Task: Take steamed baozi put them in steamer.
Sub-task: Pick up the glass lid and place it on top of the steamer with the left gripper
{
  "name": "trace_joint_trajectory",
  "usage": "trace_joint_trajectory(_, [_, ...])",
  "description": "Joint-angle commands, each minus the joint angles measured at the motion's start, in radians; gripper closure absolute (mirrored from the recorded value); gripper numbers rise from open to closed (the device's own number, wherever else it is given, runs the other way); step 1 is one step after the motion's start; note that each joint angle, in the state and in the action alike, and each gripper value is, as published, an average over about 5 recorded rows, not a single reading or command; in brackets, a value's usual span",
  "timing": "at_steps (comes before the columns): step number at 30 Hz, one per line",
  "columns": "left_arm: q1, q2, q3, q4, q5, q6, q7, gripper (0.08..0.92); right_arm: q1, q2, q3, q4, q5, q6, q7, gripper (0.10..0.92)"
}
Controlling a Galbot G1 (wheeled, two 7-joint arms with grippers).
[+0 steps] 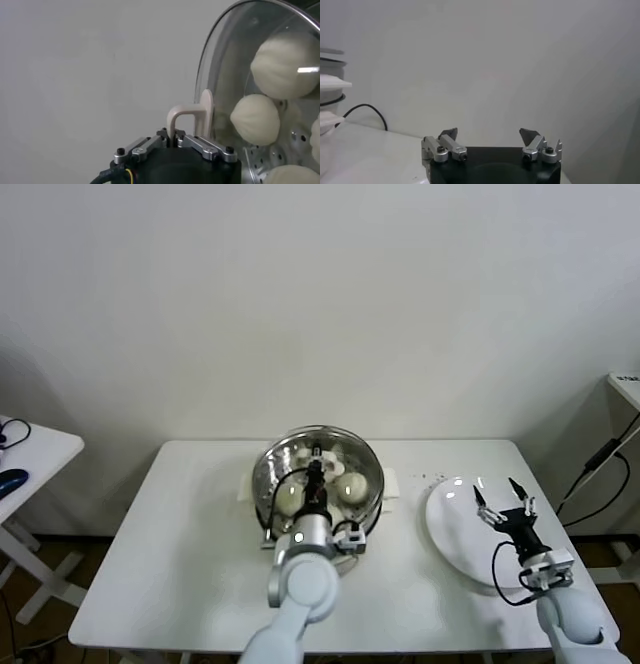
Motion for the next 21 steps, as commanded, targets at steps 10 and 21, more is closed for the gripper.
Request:
trace_joint_trajectory(10, [-0.022, -0.049, 0.040, -0.003, -0.028, 0.087, 0.051, 0.848, 0.008, 0.014, 0.006, -0.017, -0.010, 0.007, -0.006, 0.203])
trace_joint_trajectory(21, [-0.015, -0.049, 0.035, 0.015, -0.006, 0.091, 0.049, 0.848, 0.009, 0.018, 0.013, -0.022, -0.010, 0.012, -0.013, 0.203])
